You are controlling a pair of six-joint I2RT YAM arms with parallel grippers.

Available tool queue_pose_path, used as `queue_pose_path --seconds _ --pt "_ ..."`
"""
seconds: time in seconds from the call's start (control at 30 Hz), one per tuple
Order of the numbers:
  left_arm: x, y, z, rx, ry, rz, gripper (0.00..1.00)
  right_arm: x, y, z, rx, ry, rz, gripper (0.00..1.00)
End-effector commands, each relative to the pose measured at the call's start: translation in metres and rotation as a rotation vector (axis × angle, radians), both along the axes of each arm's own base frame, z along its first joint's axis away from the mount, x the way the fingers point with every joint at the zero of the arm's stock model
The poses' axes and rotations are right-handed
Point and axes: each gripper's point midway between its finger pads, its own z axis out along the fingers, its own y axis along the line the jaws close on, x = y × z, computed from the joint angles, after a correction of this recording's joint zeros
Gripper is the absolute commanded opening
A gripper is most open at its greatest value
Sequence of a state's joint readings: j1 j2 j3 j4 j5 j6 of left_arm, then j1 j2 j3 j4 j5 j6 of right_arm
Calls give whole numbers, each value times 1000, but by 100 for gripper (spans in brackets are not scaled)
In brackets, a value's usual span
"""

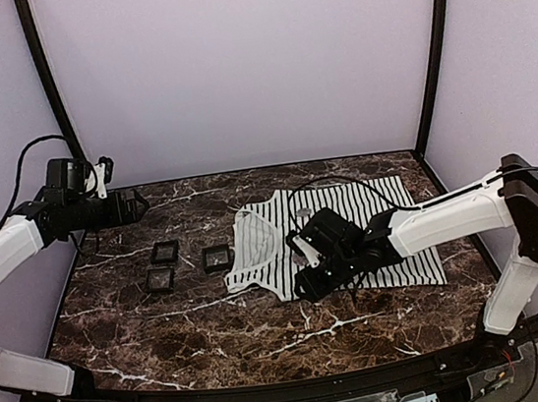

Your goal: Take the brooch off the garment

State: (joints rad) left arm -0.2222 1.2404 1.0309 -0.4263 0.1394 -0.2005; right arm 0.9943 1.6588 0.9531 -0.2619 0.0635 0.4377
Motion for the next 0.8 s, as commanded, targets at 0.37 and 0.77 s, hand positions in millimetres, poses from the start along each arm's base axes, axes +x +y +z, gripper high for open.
queue_pose_path --seconds 0.37,0.77 --pt "-7 21 12 86 -52 60 99 27 8 -15 -141 -84 -20 36" --pt "-7 18 8 76 -35 52 99 22 3 -37 -169 -40 -36 24"
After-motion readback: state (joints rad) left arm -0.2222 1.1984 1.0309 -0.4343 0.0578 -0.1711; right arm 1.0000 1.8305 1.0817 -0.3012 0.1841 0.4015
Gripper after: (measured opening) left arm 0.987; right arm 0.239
